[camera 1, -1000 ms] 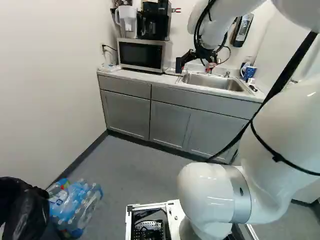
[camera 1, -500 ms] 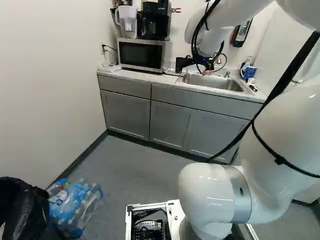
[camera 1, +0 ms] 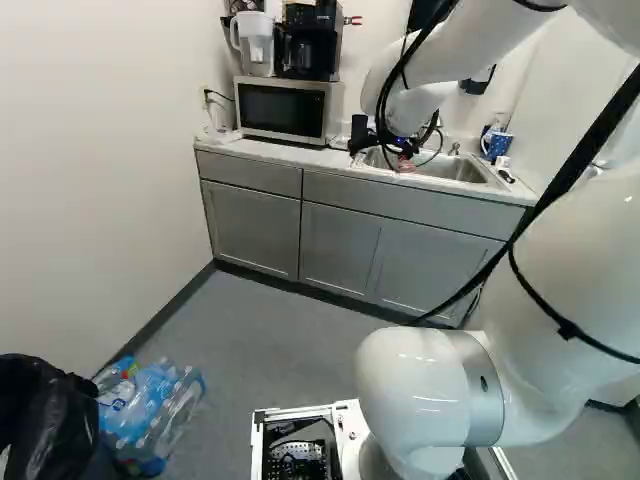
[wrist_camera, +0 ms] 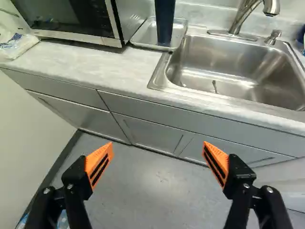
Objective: Rinse the cup and place it in the tray
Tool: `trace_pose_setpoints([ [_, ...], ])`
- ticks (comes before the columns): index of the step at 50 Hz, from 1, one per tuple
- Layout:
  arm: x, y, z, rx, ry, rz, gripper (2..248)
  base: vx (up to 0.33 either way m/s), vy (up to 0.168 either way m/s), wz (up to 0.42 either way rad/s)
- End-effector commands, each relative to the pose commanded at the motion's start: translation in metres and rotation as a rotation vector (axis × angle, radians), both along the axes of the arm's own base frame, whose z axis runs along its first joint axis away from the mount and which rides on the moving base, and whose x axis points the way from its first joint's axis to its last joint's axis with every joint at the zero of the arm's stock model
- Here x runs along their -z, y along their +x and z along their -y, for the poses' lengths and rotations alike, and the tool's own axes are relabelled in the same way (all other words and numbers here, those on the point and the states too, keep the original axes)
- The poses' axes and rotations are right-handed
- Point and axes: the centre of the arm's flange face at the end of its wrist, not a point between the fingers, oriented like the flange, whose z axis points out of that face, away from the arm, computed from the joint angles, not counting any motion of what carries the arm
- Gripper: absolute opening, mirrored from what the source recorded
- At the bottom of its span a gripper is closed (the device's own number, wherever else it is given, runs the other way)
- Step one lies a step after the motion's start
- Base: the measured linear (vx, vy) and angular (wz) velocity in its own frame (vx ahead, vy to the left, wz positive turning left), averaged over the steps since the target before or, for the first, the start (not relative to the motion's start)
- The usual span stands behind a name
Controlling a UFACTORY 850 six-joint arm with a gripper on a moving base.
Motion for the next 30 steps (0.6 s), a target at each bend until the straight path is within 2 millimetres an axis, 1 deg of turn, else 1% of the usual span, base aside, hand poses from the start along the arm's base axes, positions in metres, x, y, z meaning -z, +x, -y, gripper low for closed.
trace_pose_setpoints([
  [15,0.040,-0.015,-0.013,-0.023,-0.006,0.054,247,0.000,0.000,0.000],
  [30,0.084,-0.038,-0.026,-0.050,-0.011,0.115,247,0.000,0.000,0.000],
])
